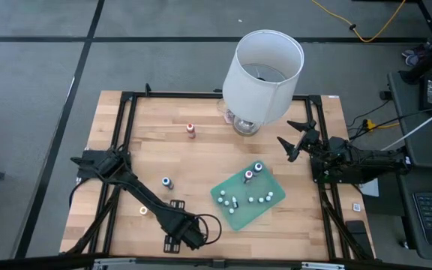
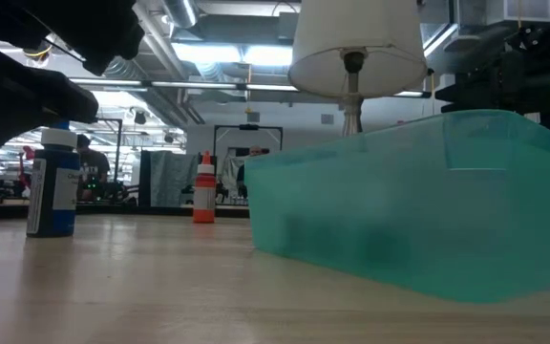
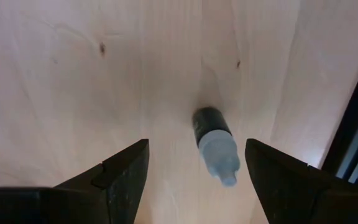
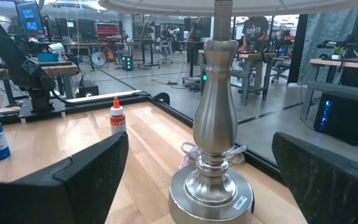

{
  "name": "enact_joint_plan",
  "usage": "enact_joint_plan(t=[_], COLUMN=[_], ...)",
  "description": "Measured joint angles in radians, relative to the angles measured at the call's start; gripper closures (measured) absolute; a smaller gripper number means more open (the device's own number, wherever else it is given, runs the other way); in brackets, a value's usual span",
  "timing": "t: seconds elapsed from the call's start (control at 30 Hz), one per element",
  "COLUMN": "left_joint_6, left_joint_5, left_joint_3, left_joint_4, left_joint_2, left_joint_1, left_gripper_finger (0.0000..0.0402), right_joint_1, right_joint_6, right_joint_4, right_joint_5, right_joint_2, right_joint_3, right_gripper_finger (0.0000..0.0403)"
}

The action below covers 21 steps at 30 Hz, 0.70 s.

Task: Pick & Place food coloring
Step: Put the small green food coloring bottle into the green bin

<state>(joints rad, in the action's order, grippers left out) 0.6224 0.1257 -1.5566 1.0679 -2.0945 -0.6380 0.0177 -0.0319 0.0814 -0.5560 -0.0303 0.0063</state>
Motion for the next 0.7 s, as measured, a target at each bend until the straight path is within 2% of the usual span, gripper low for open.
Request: enact_joint_plan(t=[0.4, 0.53, 0.7], left_joint_6=[0.008, 0.01, 0.01], left_joint_5=[0.005, 0.017, 0.016], left_joint_3=[0.0, 0.0, 0.0], left_joint_4=[-0.013, -0.011, -0.003], left_joint_2=[0.0, 0.0, 0.0], left_joint_1=[0.012, 0.014, 0.015], left_gripper_finger=[0.0149, 0.0174, 0.0226], right_joint_1=[0.0, 0.0, 0.0], right_joint_6=[0.0, 0.0, 0.0], right_joint_4=[0.0, 0.0, 0.0], right_joint_5=[0.0, 0.0, 0.0], right_joint_2=[0.0, 0.0, 0.0], right_joint_3=[0.0, 0.0, 0.0], right_gripper_finger=[0.0006, 0.0006, 0.0006])
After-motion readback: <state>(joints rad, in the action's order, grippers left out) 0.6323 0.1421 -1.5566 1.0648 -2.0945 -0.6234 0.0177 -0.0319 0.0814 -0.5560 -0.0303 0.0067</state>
